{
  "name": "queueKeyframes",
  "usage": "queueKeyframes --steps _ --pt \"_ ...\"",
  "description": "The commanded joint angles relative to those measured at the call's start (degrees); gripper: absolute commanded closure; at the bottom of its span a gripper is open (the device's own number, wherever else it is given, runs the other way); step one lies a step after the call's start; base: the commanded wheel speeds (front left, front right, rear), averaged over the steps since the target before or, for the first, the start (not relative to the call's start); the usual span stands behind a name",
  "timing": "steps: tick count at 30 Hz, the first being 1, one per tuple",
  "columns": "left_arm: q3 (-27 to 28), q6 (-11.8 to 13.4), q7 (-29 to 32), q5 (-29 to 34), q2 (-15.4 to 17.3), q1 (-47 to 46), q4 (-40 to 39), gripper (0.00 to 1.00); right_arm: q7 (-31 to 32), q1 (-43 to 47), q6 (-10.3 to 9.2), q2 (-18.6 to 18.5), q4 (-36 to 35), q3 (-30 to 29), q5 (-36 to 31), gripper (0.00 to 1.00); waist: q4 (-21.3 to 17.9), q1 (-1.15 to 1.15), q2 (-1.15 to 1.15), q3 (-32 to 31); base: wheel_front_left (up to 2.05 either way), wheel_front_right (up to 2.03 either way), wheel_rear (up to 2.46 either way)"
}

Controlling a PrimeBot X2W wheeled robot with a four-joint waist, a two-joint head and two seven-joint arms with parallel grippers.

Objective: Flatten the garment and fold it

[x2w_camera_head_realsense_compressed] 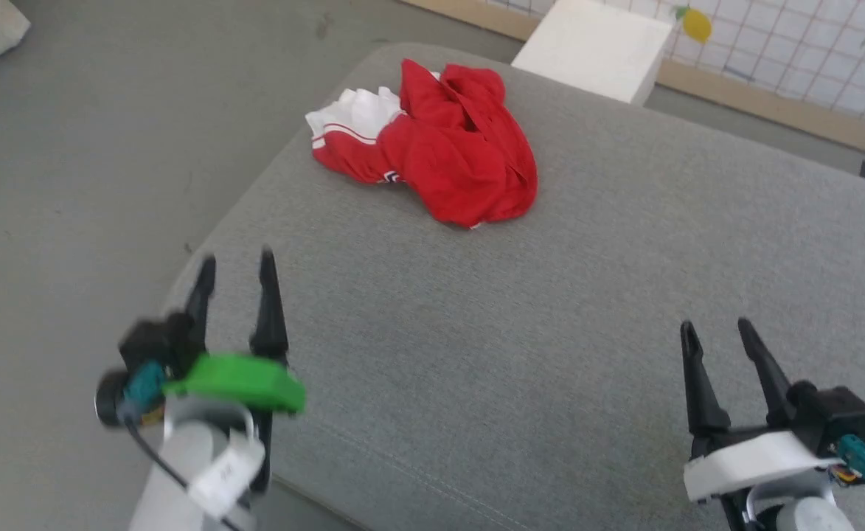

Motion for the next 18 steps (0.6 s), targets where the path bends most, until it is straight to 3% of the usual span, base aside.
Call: queueKeyframes --steps 1,10,14,18 --pt "0.6 -0.7 -0.2 -1.1 0.0 -3.4 1.2 0.00 0.0 -1.6 -0.09 0.0 -0.7 0.1 -0.7 0.00 -1.8 0.00 0.00 2.3 0.00 0.00 0.00" --pt "2.8 -3.1 1.5 -5.2 2.0 -22.7 12.5 0.00 2.4 -5.3 -0.09 0.0 -5.1 -0.1 -3.5 0.00 -8.0 0.00 0.00 11.0 0.00 0.00 0.00" --pt "4.3 -3.8 5.8 -8.0 3.9 -31.4 17.4 0.00 3.3 -7.2 -0.09 0.0 -7.5 -0.2 -4.3 0.00 -12.0 0.00 0.00 16.0 0.00 0.00 0.00" --pt "6.0 -4.1 14.1 -11.6 6.1 -38.9 22.0 0.00 3.6 -8.9 -0.09 -0.3 -9.9 -0.9 -4.3 0.00 -15.9 0.00 0.00 20.9 0.00 0.00 0.00"
